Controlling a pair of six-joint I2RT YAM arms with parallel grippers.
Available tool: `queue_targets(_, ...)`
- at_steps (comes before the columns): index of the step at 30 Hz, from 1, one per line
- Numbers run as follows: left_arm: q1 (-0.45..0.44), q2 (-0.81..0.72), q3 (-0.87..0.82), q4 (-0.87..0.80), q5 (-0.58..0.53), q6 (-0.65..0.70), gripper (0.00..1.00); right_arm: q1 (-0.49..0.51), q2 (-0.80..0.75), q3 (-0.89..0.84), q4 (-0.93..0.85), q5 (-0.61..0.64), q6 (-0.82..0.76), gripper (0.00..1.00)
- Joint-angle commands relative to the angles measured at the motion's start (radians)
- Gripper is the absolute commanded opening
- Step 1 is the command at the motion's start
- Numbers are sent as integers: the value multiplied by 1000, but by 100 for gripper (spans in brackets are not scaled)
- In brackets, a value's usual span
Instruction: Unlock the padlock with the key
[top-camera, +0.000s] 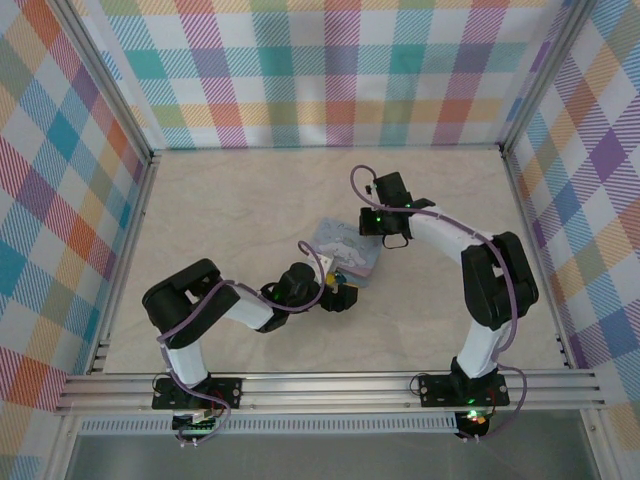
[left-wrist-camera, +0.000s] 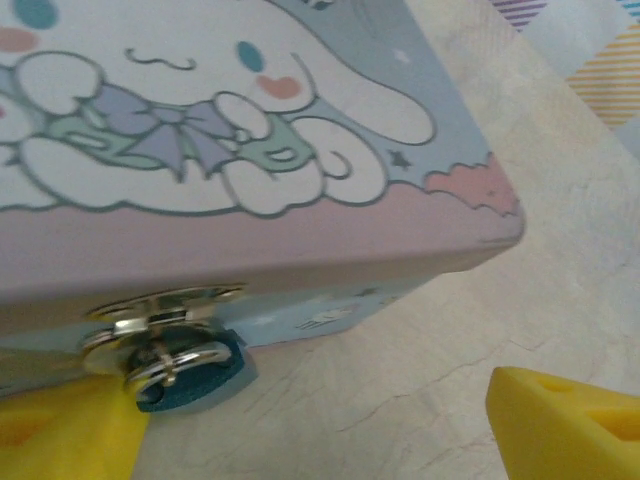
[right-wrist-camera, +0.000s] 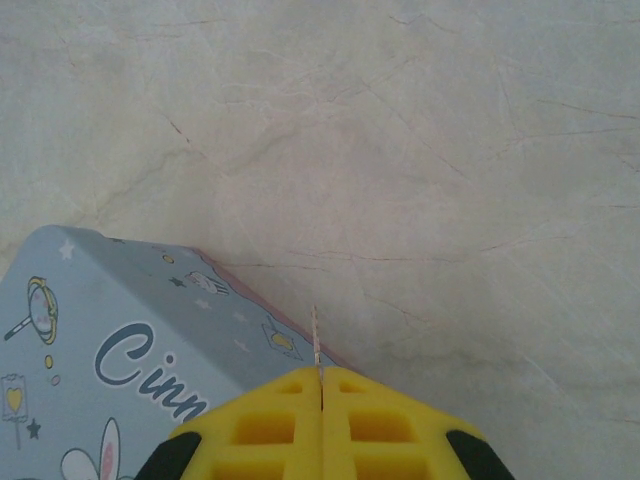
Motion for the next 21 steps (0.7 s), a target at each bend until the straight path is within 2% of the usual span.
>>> queue_targets(1, -15, 5, 27, 62, 82, 20, 81, 8, 7, -11, 20, -18, 0, 0)
queue_targets(4, -13, 14, 39, 66, 100, 10, 75, 8, 2, -15, 22, -16, 1, 0)
queue_targets(10, -13, 42, 38, 100, 103, -13, 76, 8, -12, -23, 24, -15, 1, 0)
queue_targets(17, -14, 89, 55, 130, 156, -59, 67, 8, -19, -31, 28, -19, 3, 0)
queue_targets(21, -17, 97, 56, 122, 149, -67, 73, 8, -29, -25, 15, -7, -8, 0)
